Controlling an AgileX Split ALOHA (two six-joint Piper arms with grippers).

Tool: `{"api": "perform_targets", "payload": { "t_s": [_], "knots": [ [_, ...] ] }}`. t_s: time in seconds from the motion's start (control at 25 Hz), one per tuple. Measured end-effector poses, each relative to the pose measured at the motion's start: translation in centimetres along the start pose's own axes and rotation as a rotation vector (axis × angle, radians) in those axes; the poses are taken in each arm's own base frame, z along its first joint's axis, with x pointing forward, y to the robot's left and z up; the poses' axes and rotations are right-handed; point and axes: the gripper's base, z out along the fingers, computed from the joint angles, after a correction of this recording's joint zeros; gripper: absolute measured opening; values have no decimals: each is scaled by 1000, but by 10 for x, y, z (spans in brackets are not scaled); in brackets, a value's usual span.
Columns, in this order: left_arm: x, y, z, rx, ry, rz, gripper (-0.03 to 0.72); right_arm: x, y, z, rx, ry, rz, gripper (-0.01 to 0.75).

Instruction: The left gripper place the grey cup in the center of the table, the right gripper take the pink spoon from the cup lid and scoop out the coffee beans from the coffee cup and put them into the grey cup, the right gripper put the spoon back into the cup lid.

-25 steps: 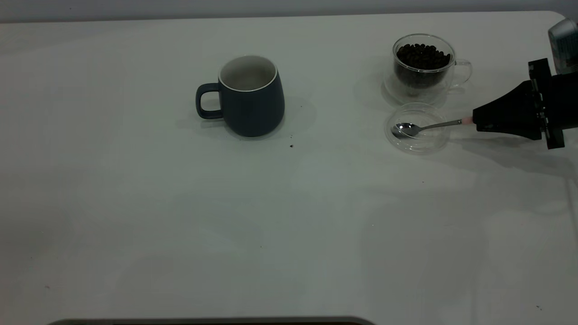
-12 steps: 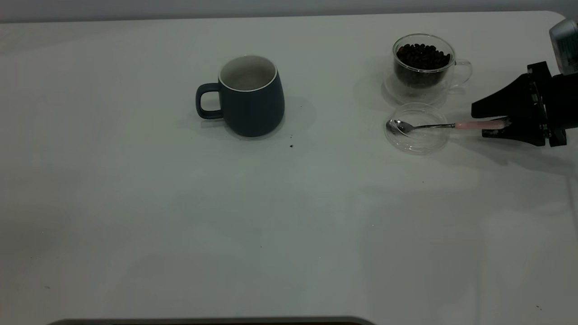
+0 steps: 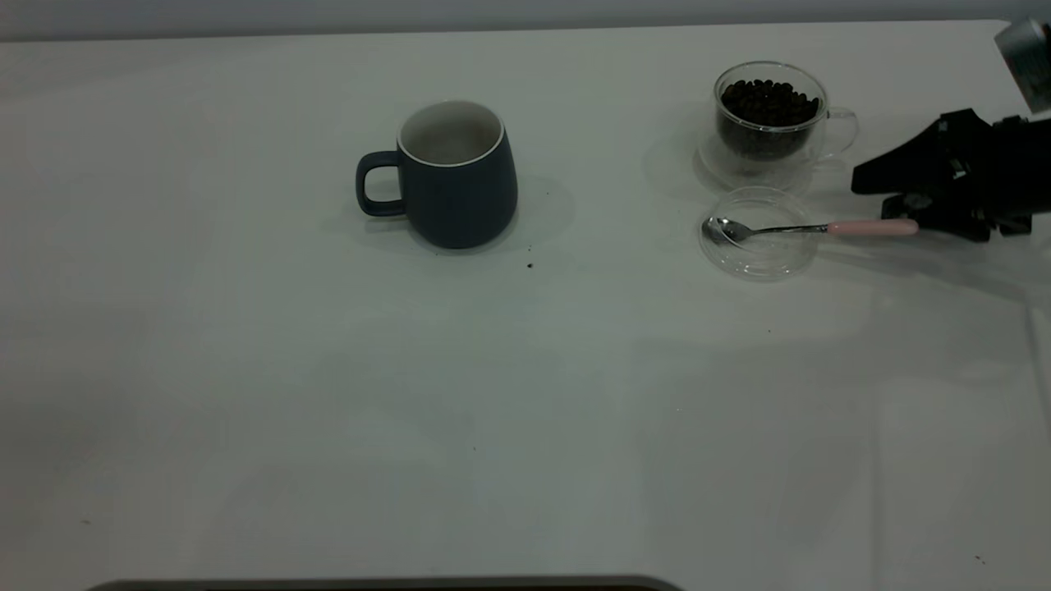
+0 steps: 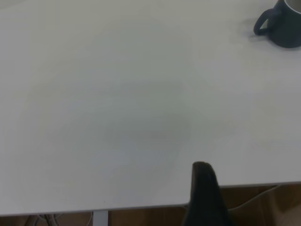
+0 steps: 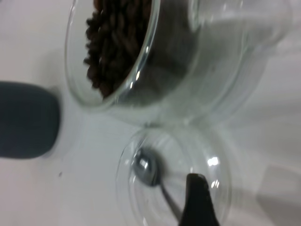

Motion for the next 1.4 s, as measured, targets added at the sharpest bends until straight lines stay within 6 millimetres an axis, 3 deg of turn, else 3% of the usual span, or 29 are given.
{"api": "perform_targets", "payload": {
  "t_s": [0.2,0.32,0.48,0.56,0.68,0.8,1.0,1.16,1.4],
  "knots": [
    [0,0,0,0,0,0,565,-26,25,-14,97,1,-137,589],
    [0,0,0,0,0,0,565,-47,52,-37,243,34,-217,589],
    [0,0,0,0,0,1,565,-61,115,-83,357,75,-249,589],
    [0,0,0,0,0,1,565,-57,148,-107,367,151,-229,589],
    [0,0,0,0,0,2,565,-45,195,-148,449,287,-196,589],
    [0,0,0,0,0,2,565,-31,219,-189,590,378,-153,589],
    [0,0,0,0,0,2,565,0,256,-246,696,340,-114,589],
    [0,0,0,0,0,2,565,48,270,-270,699,294,-125,589],
    [0,0,0,0,0,2,565,122,263,-279,707,168,-125,589]
  ]
}}
